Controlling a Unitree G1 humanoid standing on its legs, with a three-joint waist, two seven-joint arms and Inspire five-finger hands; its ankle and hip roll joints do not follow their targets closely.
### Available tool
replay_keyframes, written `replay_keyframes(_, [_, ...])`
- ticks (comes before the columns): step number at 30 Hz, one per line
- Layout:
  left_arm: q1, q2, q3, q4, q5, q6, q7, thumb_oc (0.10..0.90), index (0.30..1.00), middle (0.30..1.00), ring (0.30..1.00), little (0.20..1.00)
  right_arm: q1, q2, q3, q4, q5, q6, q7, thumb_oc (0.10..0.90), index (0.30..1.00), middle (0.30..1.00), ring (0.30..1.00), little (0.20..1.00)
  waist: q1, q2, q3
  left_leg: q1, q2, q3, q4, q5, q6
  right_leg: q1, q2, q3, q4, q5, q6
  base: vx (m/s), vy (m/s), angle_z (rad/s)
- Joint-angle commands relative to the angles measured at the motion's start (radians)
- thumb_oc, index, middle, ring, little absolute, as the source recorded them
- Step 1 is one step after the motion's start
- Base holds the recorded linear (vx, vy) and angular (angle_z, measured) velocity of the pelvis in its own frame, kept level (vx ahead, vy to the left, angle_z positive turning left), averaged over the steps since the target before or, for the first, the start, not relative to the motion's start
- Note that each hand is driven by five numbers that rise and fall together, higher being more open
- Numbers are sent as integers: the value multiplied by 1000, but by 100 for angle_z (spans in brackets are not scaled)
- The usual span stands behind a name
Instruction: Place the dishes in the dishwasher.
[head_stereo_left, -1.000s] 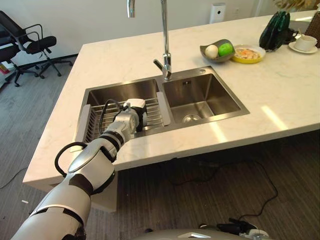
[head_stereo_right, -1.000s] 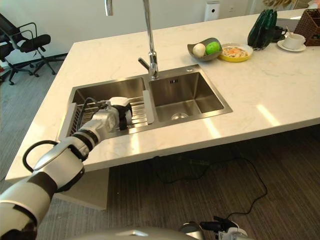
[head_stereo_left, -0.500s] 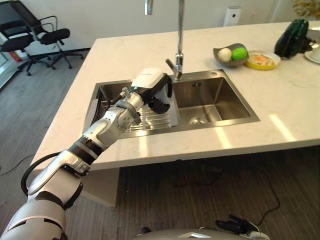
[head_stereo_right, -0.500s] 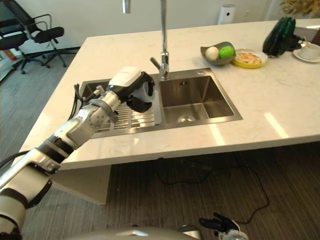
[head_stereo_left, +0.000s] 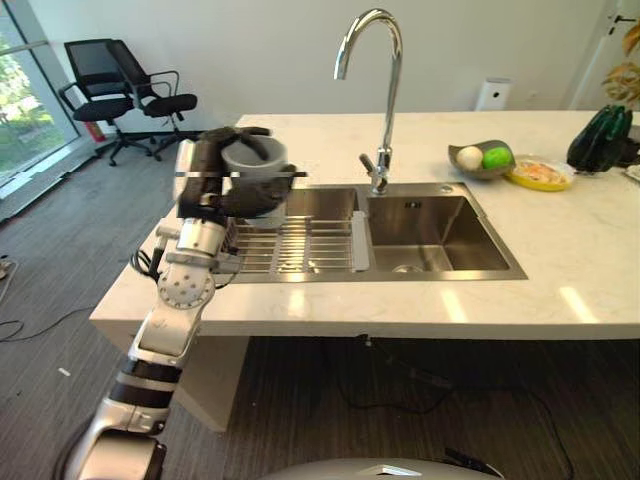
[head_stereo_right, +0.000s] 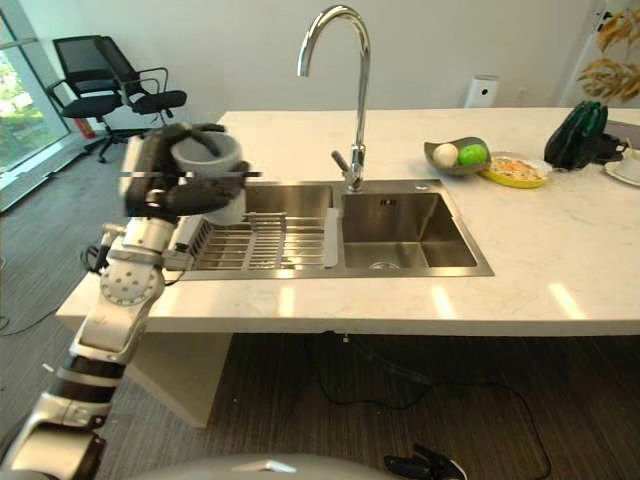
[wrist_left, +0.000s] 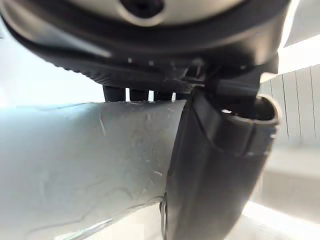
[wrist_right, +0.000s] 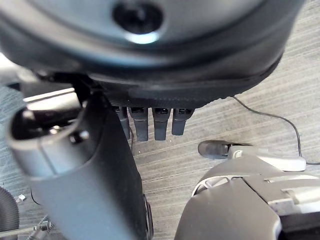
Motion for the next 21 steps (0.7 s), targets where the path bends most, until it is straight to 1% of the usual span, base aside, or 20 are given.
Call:
replay_keyframes(1, [-107, 57, 111, -50, -161, -130, 1, 400, 300, 300, 300, 300, -70, -7, 30, 6, -27, -32, 12, 800, 900, 900, 900, 900, 20, -27, 42, 51, 43, 37, 103, -98, -69, -52, 11, -30, 2, -70, 8, -37, -109, 10])
replay_keyframes(2, [-83, 48, 128, -53, -188, -132, -5, 400, 300, 300, 300, 300, -70, -6, 35, 7, -35, -32, 16, 800, 900, 900, 900, 900, 31, -27, 49, 37, 52, 27, 129, -90, -73, -49, 15, -30, 2, -75, 1, -130, -211, 9])
replay_keyframes(3, [-55, 37, 153, -66, -220, -136, 0, 400, 300, 300, 300, 300, -72, -8, 47, 6, -48, -31, 18, 800, 900, 900, 900, 900, 60, -23, 83, -26, 75, -13, 210, -29, -94, -43, 25, -35, 2, -85, -12, -186, -195, 9])
replay_keyframes(4, [-38, 30, 167, -60, -231, -139, 7, 400, 300, 300, 300, 300, -72, -13, 50, 7, -56, -29, 16, 800, 900, 900, 900, 900, 78, -18, 104, -67, 87, -40, 231, 22, -108, -43, 27, -52, 2, -90, -19, -169, -151, 19])
replay_keyframes(5, [-37, 30, 168, -61, -231, -139, 6, 400, 300, 300, 300, 300, -72, -14, 50, 7, -56, -29, 16, 800, 900, 900, 900, 900, 74, -17, 103, -71, 88, -45, 233, 23, -109, -44, 28, -56, 2, -90, -20, -142, -52, 32])
replay_keyframes(6, [-27, 18, 177, -59, -243, -143, 9, 400, 300, 300, 300, 300, -69, -19, 49, 10, -60, -29, 16, 800, 900, 900, 900, 900, 84, -11, 114, -101, 94, -66, 230, 64, -120, -47, 24, -78, 2, -96, -22, -113, -18, 56])
replay_keyframes(7, [-11, 8, 186, -60, -253, -143, 7, 400, 300, 300, 300, 300, -61, -22, 46, 15, -68, -26, 18, 800, 900, 900, 900, 900, 92, -7, 118, -119, 95, -76, 211, 77, -123, -48, 17, -102, 2, -98, -22, -178, -17, 60])
replay_keyframes(8, [0, 1, 196, -54, -254, -140, 12, 400, 300, 300, 300, 300, -55, -30, 33, 17, -73, -26, 15, 800, 900, 900, 900, 900, 101, 2, 128, -145, 106, -79, 198, 117, -134, -47, 7, -142, 2, -102, -20, -115, -49, 53])
replay_keyframes(9, [7, 0, 201, -47, -254, -136, 17, 400, 300, 300, 300, 300, -54, -35, 21, 17, -77, -26, 12, 800, 900, 900, 900, 900, 101, 1, 129, -155, 121, -65, 187, 122, -153, -39, -3, -165, 2, -122, -18, -113, -39, 71])
replay_keyframes(10, [11, -2, 203, -41, -259, -136, 18, 400, 300, 300, 300, 300, -53, -40, 11, 18, -79, -25, 7, 800, 900, 900, 900, 900, 96, 2, 131, -160, 142, -18, 184, 134, -156, -41, -12, -190, 2, -120, -18, -141, 0, 125])
replay_keyframes(11, [29, -10, 220, -39, -268, -143, 16, 400, 300, 300, 300, 300, 5, -3, 10, -13, -89, -38, 8, 800, 900, 900, 900, 900, 67, 11, 143, -155, 168, 59, 186, 133, -159, -52, -22, -213, 2, -115, -16, -220, 51, 195])
replay_keyframes(12, [56, -7, 242, -36, -262, -148, 17, 400, 300, 300, 300, 300, 23, -22, -5, -32, -90, -35, 15, 800, 900, 900, 900, 900, 50, 7, 142, -140, 187, 116, 212, 112, -158, -61, -28, -217, 2, -109, -17, -338, 100, 187])
replay_keyframes(13, [91, -6, 252, -46, -249, -149, 4, 400, 300, 300, 300, 300, 20, -46, -44, -18, -77, -56, 4, 800, 900, 900, 900, 900, 50, 6, 147, -113, 196, 152, 257, 69, -154, -74, -39, -239, 2, -97, -24, -240, 73, 133])
replay_keyframes(14, [93, -7, 253, -48, -249, -148, 3, 400, 300, 300, 300, 300, 20, -46, -44, -16, -77, -58, 4, 800, 900, 900, 900, 900, 50, 7, 148, -113, 197, 151, 262, 64, -154, -72, -40, -239, 2, -97, -23, -253, 94, 43])
replay_keyframes(16, [97, 0, 261, -29, -232, -150, 9, 400, 300, 300, 300, 300, 20, -40, -63, -22, -57, -61, 3, 800, 900, 900, 900, 900, 35, -1, 139, -43, 205, 204, 274, 1, -149, -88, -59, -279, 5, -76, -22, -256, 146, 36])
replay_keyframes(17, [85, 11, 249, -11, -210, -154, 17, 400, 300, 300, 300, 300, 30, -24, -77, -44, -34, -66, 8, 800, 900, 900, 900, 900, 20, -9, 122, 34, 219, 272, 264, -27, -151, -106, -86, -341, 7, -46, -12, -246, 179, 89])
replay_keyframes(18, [84, 12, 247, -10, -208, -154, 19, 400, 300, 300, 300, 300, 32, -22, -77, -46, -33, -65, 8, 800, 900, 900, 900, 900, 19, -11, 122, 36, 217, 271, 261, -27, -150, -103, -87, -344, 6, -43, -9, -249, 197, 109])
replay_keyframes(19, [83, 22, 240, -2, -192, -152, 24, 400, 300, 300, 300, 300, 35, -14, -82, -68, -23, -65, 12, 800, 900, 900, 900, 900, 12, -14, 115, 61, 228, 303, 257, -26, -154, -114, -102, -373, 8, -29, -7, -190, 235, 130])
replay_keyframes(20, [73, 39, 212, 0, -148, -147, 32, 400, 300, 300, 300, 300, 53, 1, -85, -92, -12, -67, 6, 800, 900, 900, 900, 900, 0, -21, 99, 87, 237, 347, 238, -20, -159, -120, -131, -440, 9, -2, 3, -192, 232, 113])
replay_keyframes(21, [73, 39, 210, -1, -146, -147, 33, 400, 300, 300, 300, 300, 55, 2, -86, -92, -12, -67, 5, 800, 900, 900, 900, 900, -2, -22, 98, 85, 235, 343, 235, -19, -158, -120, -132, -445, 9, 0, 5, -180, 423, 158])
